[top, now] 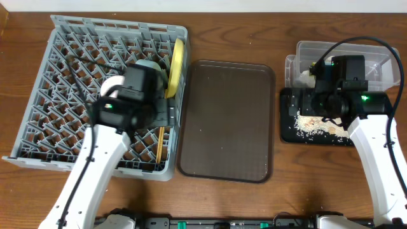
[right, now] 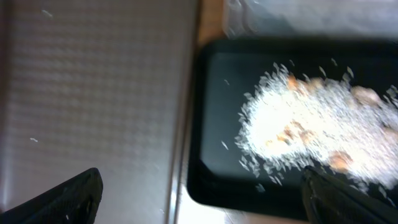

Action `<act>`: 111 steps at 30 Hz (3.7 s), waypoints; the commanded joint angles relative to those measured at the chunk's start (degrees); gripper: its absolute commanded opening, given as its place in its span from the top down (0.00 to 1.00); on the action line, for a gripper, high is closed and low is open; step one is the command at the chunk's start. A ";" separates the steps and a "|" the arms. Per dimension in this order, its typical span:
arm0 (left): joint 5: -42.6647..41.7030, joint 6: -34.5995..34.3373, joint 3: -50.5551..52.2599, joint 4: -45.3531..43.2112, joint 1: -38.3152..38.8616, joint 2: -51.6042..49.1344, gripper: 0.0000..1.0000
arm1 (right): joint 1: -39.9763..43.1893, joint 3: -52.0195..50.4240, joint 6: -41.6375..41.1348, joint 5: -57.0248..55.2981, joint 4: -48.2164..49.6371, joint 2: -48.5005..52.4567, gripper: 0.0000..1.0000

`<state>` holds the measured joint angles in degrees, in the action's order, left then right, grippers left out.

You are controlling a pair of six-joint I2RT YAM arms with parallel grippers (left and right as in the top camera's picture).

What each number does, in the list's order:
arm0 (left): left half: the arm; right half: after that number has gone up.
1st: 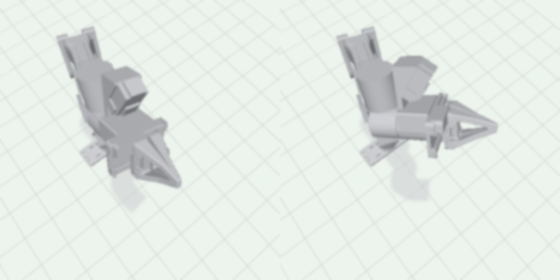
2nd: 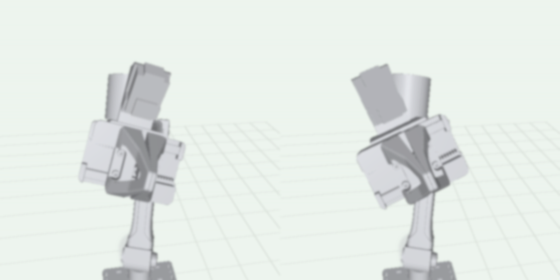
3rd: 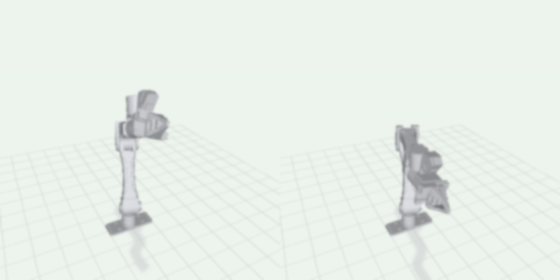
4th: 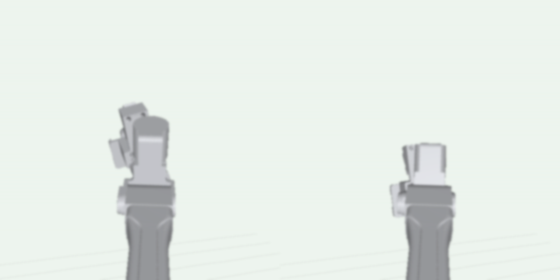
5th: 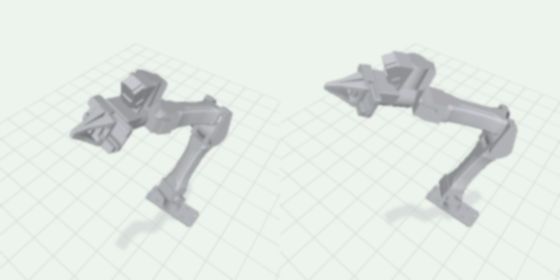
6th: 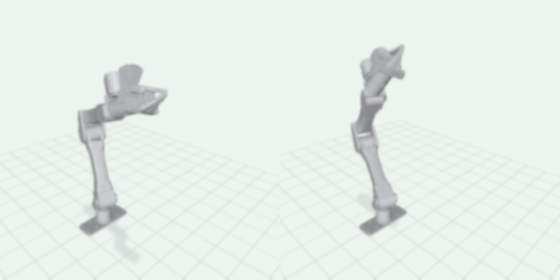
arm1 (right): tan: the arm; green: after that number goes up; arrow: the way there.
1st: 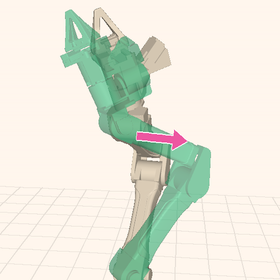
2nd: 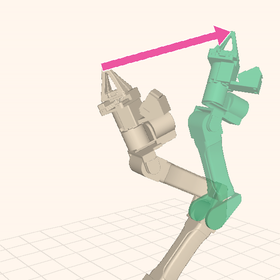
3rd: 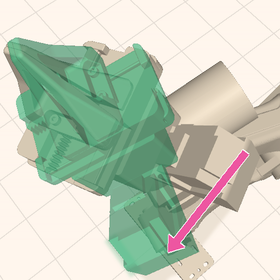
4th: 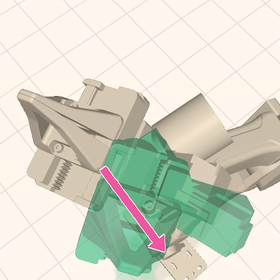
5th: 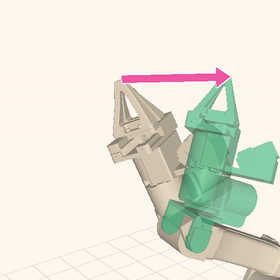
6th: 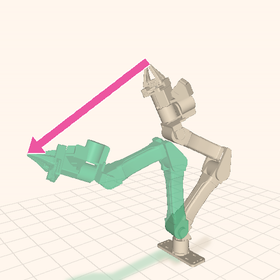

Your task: Sort waste into correct bins and load items into the dishwasher

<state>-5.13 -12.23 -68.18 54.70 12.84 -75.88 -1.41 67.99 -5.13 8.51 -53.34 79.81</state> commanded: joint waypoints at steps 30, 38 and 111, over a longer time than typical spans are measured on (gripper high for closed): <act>-4.33 9.20 18.43 0.31 -6.86 56.08 0.05 | 1.01 -20.44 -1.68 -13.40 2.60 -46.16 0.01; -4.33 9.20 18.43 2.01 -6.86 56.19 0.04 | 1.01 -20.46 -1.68 -13.40 0.22 -46.16 0.01; -4.15 9.49 18.43 2.34 -6.86 56.19 0.03 | -2.51 -67.67 5.84 -8.48 49.03 -79.47 0.01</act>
<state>-9.93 -3.99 -49.95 56.75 5.80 -19.77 -4.40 0.40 -0.14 -0.40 -4.05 0.67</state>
